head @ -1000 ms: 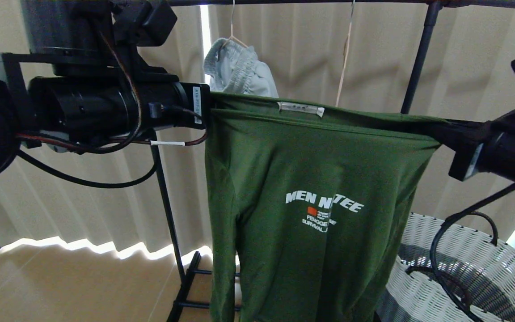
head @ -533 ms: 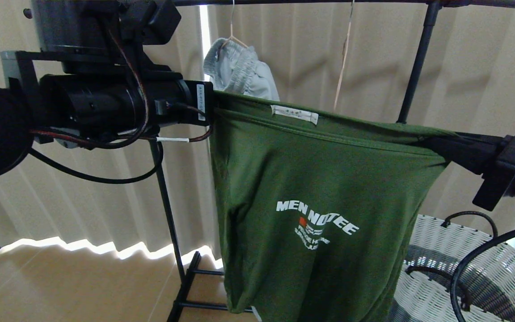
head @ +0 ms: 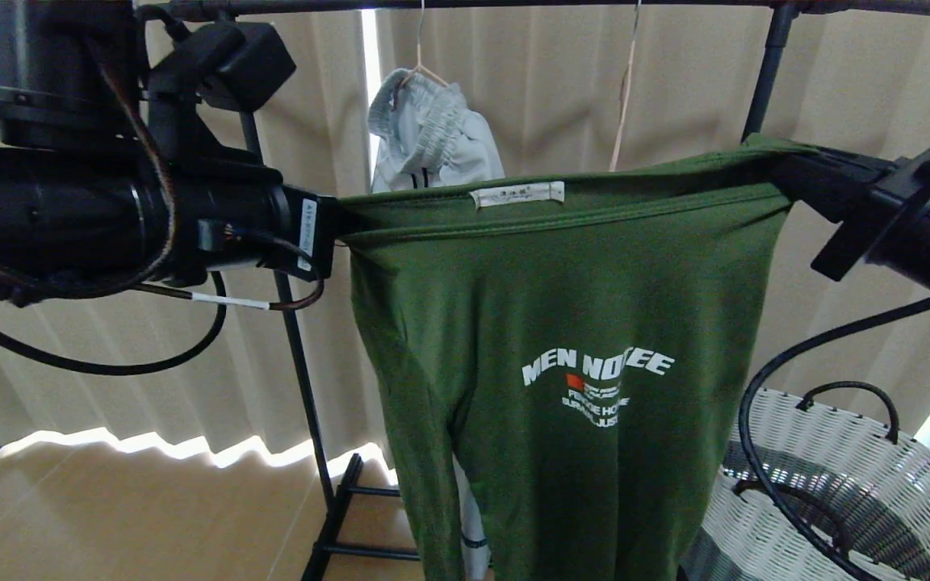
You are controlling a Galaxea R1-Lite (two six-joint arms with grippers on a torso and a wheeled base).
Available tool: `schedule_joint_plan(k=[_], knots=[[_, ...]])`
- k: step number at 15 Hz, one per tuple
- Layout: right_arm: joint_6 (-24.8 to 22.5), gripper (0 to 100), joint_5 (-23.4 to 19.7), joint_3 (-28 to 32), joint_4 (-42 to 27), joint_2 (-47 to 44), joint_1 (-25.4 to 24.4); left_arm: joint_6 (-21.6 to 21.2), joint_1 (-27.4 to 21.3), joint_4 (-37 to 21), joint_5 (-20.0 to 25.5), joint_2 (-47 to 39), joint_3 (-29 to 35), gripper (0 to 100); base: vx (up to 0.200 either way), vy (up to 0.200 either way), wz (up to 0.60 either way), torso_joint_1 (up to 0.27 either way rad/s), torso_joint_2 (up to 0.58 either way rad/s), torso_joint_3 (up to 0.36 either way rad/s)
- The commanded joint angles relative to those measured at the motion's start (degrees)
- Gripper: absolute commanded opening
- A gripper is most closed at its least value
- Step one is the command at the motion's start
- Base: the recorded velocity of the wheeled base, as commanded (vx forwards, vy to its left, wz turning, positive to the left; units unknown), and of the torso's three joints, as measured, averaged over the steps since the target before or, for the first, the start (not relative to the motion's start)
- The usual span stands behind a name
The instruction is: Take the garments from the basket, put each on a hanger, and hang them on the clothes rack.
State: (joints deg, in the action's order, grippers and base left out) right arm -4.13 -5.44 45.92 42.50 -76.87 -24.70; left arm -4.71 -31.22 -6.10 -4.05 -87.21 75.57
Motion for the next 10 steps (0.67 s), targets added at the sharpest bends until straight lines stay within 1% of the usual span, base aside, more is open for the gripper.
schedule_joint_plan(k=[1, 2, 3, 4, 5, 6, 9, 10], knots=[[0.09, 0, -0.28, 1.71, 4.53, -6.71, 0.0, -0.04, -0.24, -0.32, 4.31, 5.47, -1.39, 0, 0.0, 0.0, 0.0, 0.0, 0.0, 0.0], [0.09, 0, -0.28, 2.15, 5.05, -7.15, 0.0, -0.04, -0.24, -0.41, 5.37, 6.0, -1.57, 0, 0.0, 0.0, 0.0, 0.0, 0.0, 0.0], [0.27, 0, -0.36, 4.62, 6.2, -9.26, 0.0, -0.13, -0.24, -0.32, 10.02, 8.02, -2.09, 0, 0.0, 0.0, 0.0, 0.0, 0.0, 0.0], [0.27, 0, -0.36, 4.62, 6.2, -9.26, 0.0, -0.13, -0.24, -0.32, 10.02, 8.02, -2.09, 0, 0.0, 0.0, 0.0, 0.0, 0.0, 0.0], [0.27, 0, -0.45, 6.2, 6.2, -10.49, 0.09, -0.13, -0.77, -0.32, 11.43, 8.9, -2.18, 0, 0.0, 0.0, 0.0, 0.0, 0.0, 0.0], [0.27, 0, -0.36, 6.99, 6.2, -11.19, 0.0, -0.13, -1.3, -0.23, 11.43, 9.08, -2.18, 0, 0.0, 0.0, 0.0, 0.0, 0.0, 0.0], [0.27, 0, -0.19, 6.72, 6.11, -11.19, 0.0, -0.22, -1.65, 0.29, 11.34, 8.64, -2.09, 0, 0.0, 0.0, 0.0, 0.0, 0.0, 0.0], [0.09, 0, -0.01, 6.72, 5.49, -10.75, 0.97, -0.57, -1.48, 1.35, 11.17, 7.93, -1.3, 0, 0.0, 0.0, 0.0, 0.0, 0.0, 0.0]])
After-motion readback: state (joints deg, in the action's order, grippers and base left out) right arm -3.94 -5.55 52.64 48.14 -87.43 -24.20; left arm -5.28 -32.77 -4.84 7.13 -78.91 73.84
